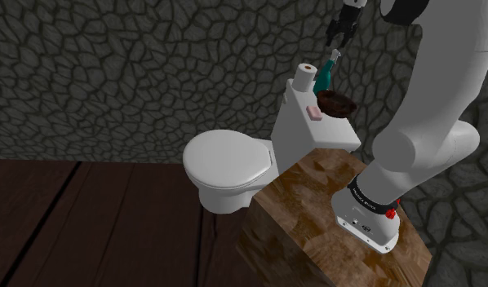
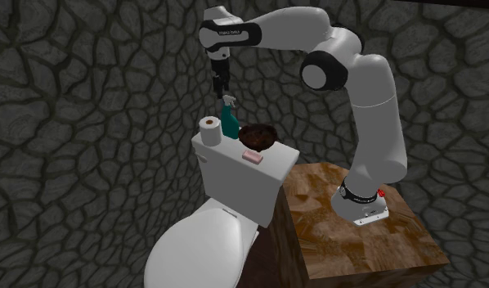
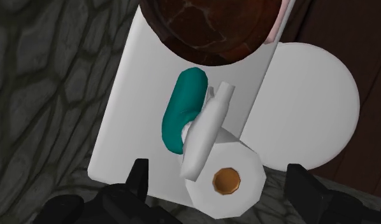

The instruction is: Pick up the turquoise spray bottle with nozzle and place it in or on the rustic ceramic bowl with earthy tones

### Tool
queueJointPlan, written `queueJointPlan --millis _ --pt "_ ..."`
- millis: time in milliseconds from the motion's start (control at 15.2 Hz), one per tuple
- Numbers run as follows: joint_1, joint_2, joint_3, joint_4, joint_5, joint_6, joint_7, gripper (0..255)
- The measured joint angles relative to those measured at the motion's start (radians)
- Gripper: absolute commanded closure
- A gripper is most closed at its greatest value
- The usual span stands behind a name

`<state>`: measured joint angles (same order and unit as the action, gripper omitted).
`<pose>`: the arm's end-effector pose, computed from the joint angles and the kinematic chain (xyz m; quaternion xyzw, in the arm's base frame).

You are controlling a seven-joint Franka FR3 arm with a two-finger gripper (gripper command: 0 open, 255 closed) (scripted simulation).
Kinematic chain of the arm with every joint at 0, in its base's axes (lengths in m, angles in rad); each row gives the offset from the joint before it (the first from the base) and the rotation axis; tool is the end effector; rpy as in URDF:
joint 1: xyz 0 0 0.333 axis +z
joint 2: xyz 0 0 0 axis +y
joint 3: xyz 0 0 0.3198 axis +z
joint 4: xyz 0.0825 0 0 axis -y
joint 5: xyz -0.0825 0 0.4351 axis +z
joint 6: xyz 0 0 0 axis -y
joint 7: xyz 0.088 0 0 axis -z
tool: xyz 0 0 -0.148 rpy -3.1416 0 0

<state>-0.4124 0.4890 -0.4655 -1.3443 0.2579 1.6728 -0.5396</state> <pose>0.5290 -0.4998 0.4110 -0.9836 0.1704 0.0289 0.0511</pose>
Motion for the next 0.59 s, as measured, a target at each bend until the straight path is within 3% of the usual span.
queueJointPlan --millis 198,594 --pt "-0.029 0.058 0.006 0.058 0.022 -0.008 -0.01 0" --pt "-0.02 0.065 0.009 -0.011 0.029 0.066 -0.019 0"
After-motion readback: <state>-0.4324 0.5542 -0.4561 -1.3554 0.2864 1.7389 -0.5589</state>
